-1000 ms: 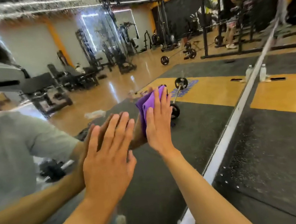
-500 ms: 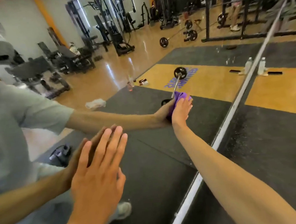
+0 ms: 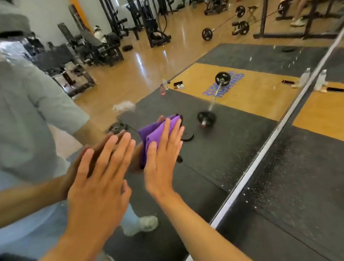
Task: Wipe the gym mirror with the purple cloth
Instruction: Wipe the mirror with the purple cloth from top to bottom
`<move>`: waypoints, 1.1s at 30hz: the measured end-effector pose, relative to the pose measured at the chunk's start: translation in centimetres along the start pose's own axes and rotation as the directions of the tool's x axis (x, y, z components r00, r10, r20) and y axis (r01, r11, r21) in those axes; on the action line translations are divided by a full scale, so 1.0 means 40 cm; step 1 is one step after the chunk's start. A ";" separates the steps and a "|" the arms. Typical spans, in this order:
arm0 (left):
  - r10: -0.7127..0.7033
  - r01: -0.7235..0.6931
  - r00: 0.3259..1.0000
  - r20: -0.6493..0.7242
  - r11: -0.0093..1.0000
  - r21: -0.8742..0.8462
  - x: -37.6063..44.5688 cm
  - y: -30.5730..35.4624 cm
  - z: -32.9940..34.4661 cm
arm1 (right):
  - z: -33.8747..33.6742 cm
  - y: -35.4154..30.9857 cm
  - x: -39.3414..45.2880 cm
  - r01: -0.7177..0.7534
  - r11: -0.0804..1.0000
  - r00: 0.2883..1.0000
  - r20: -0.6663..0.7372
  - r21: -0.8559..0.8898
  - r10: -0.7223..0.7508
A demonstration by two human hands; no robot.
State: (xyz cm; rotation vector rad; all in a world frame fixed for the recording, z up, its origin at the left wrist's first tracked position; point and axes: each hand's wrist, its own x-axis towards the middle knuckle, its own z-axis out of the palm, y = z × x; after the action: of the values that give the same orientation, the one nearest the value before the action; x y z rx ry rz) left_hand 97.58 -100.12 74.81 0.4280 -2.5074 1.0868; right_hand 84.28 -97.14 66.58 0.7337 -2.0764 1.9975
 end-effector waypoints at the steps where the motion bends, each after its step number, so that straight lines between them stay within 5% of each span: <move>1: 0.014 -0.014 1.000 -0.003 1.000 0.021 -0.009 -0.017 -0.003 | 0.009 -0.007 -0.021 -0.047 0.999 0.999 -0.011 0.012 0.047; 7: 0.114 -0.107 0.993 -0.036 0.982 0.156 -0.020 -0.058 0.008 | -0.006 0.036 0.040 -0.212 0.968 0.963 -0.143 0.131 0.230; 11: 0.158 -0.139 0.986 -0.061 0.961 0.238 -0.021 -0.061 0.025 | -0.080 0.241 0.172 -0.577 0.751 0.747 -0.164 0.321 0.645; 17: 0.199 -0.167 0.977 -0.079 0.938 0.305 -0.019 -0.070 0.042 | -0.058 0.584 0.187 -0.695 0.558 0.547 -0.170 0.454 0.820; 20: 0.229 -0.193 0.971 -0.072 0.924 0.331 -0.021 -0.074 0.046 | -0.088 0.547 0.273 -0.739 0.508 0.455 -0.229 0.442 0.861; 22: 0.237 -0.197 0.969 -0.072 0.913 0.358 -0.021 -0.076 0.051 | -0.121 0.401 0.336 -0.709 0.586 0.524 -0.263 0.393 0.810; 27: 0.237 -0.185 0.967 -0.098 0.908 0.377 -0.020 -0.079 0.051 | -0.122 0.191 0.329 -0.414 0.883 0.849 -0.255 0.222 0.462; 30: 0.233 -0.184 0.969 -0.085 0.906 0.382 -0.017 -0.077 0.045 | -0.089 0.225 0.252 -0.429 0.872 0.843 -0.242 0.235 0.480; 33: 0.242 -0.195 0.967 -0.083 0.908 0.372 -0.016 -0.078 0.045 | -0.057 0.295 0.150 -0.553 0.744 0.718 -0.240 0.375 0.654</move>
State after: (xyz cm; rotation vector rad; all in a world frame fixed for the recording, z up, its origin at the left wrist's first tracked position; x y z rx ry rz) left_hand 99.07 -103.42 75.35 0.1653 -2.2824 1.6223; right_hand 73.23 -96.49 58.94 -0.3677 -1.9822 2.5428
